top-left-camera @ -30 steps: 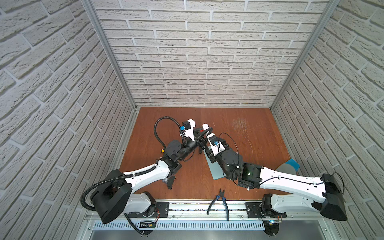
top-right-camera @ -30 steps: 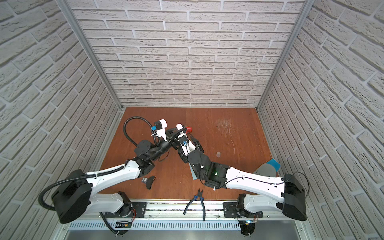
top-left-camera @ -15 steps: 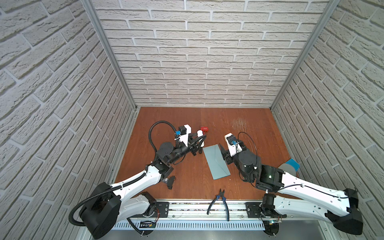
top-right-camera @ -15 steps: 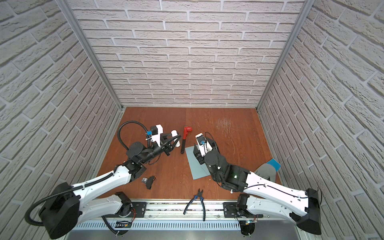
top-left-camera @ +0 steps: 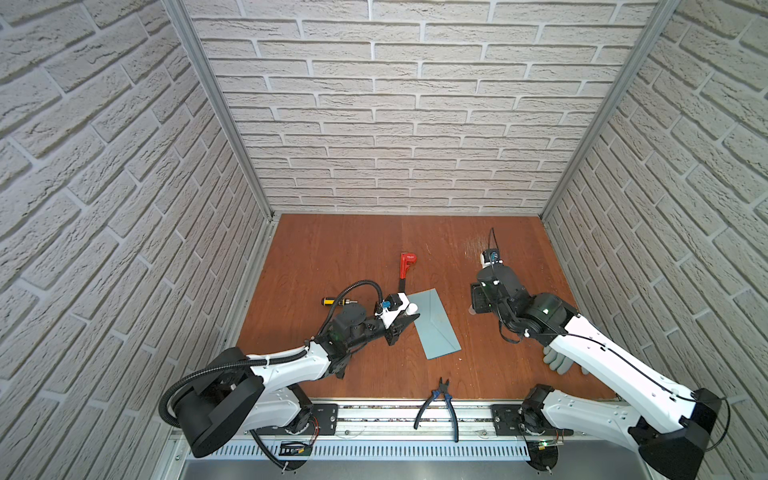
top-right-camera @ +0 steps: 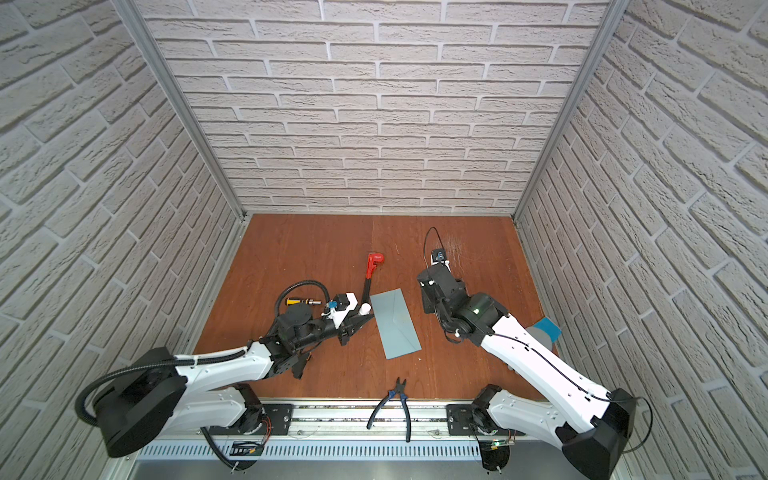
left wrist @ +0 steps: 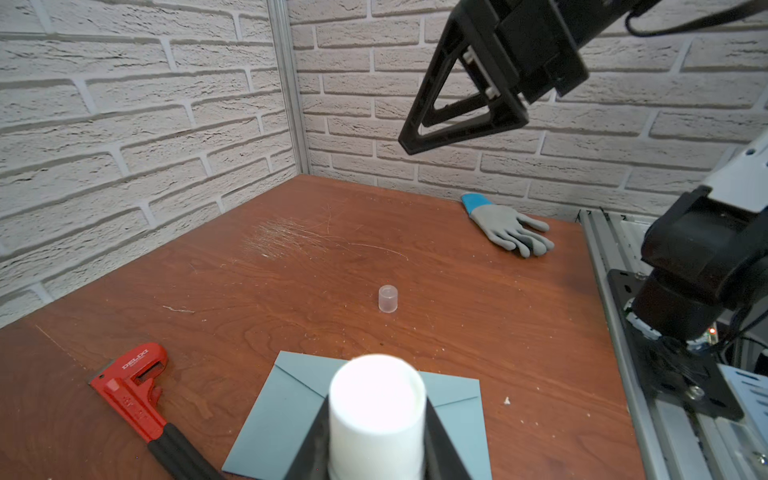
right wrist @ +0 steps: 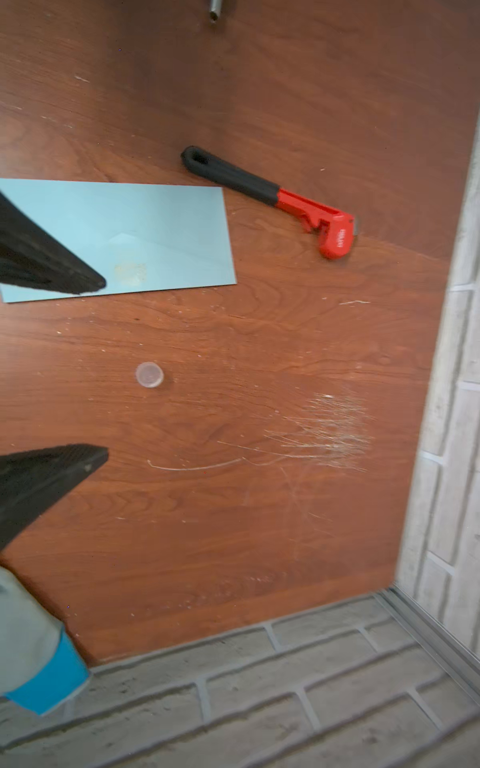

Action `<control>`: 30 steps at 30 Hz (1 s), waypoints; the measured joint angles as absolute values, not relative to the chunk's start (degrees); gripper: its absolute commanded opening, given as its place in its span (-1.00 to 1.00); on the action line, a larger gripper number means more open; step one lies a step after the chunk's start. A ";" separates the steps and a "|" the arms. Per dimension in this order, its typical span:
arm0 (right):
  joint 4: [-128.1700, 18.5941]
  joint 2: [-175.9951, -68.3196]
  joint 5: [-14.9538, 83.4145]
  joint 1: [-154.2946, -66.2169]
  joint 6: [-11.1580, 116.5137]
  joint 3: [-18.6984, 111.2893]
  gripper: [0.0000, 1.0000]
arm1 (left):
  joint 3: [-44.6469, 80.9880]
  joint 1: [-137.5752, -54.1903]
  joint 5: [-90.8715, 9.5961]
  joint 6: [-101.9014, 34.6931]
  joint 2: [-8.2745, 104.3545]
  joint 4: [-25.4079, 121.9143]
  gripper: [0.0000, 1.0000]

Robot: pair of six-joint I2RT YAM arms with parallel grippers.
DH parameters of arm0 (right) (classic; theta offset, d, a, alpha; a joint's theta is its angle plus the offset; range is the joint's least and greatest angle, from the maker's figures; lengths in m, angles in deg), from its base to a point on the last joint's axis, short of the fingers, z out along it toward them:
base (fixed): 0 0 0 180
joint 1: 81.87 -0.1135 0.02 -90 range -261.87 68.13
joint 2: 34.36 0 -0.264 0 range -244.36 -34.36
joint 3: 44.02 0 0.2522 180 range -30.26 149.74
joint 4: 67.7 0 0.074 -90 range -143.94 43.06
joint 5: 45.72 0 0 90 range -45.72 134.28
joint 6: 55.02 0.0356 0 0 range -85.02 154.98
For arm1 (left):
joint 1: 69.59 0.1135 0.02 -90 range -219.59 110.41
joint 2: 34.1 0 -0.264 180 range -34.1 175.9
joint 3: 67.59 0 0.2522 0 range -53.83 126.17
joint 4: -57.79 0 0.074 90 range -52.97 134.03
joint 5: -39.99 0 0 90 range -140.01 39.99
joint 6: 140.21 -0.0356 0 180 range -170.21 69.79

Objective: Place the letter into the envelope and seal it

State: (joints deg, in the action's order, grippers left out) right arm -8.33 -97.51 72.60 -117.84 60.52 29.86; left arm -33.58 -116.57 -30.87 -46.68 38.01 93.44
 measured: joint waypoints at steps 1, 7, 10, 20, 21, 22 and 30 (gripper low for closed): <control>-7.39 -98.63 71.18 -117.12 60.98 30.08 0.17 | -33.58 -116.64 -30.76 -46.81 39.06 94.58 -1.00; -3.57 -105.16 64.29 -114.08 62.57 31.13 0.17 | -33.65 -116.99 -30.13 -46.96 47.57 103.41 -1.00; -3.04 -106.56 62.06 -113.27 63.10 31.13 0.17 | -33.62 -117.32 -29.87 -46.29 52.90 108.72 -1.00; -2.63 -111.09 57.91 -110.78 64.21 31.13 0.17 | -31.42 -118.28 -29.08 -45.46 63.43 117.26 -1.00; -2.63 -111.76 57.54 -110.45 64.26 31.13 0.17 | -31.00 -118.26 -29.06 -45.48 63.91 117.83 -1.00; -2.63 -112.40 57.28 -110.19 64.34 31.13 0.18 | -30.67 -118.28 -29.04 -45.48 64.26 118.12 -1.00; -2.69 -118.19 54.96 -106.74 64.61 31.22 0.11 | -29.25 -118.39 -28.64 -45.61 67.50 119.06 -1.00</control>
